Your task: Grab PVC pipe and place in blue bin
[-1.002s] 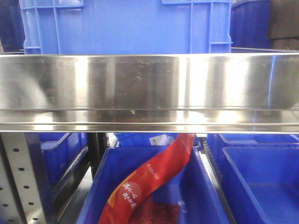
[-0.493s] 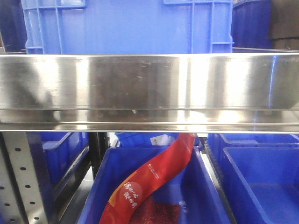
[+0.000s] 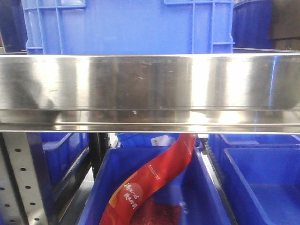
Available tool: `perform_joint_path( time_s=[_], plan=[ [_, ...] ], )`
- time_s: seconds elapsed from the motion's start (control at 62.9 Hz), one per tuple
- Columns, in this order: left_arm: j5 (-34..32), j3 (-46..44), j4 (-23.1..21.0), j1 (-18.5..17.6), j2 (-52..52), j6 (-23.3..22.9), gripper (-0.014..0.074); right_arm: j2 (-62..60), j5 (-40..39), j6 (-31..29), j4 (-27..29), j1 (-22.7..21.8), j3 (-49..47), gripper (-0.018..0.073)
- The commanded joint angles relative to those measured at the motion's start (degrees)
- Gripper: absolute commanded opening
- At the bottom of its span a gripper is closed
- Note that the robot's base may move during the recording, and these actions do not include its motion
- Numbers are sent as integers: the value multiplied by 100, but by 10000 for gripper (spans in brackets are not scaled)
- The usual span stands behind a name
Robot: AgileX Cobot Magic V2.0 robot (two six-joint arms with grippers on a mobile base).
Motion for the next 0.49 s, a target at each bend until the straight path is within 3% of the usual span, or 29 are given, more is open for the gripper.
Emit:
perform_joint_path(
  time_s=[0.0, 0.477],
  plan=[
    [-67, -6, 0, 4, -34, -19, -111, -18, -95, -14, -48, -19, -4, -167],
    [-67, -6, 0, 4, -34, -19, -111, -18, -95, -14, -48, -19, -4, -167]
  ],
)
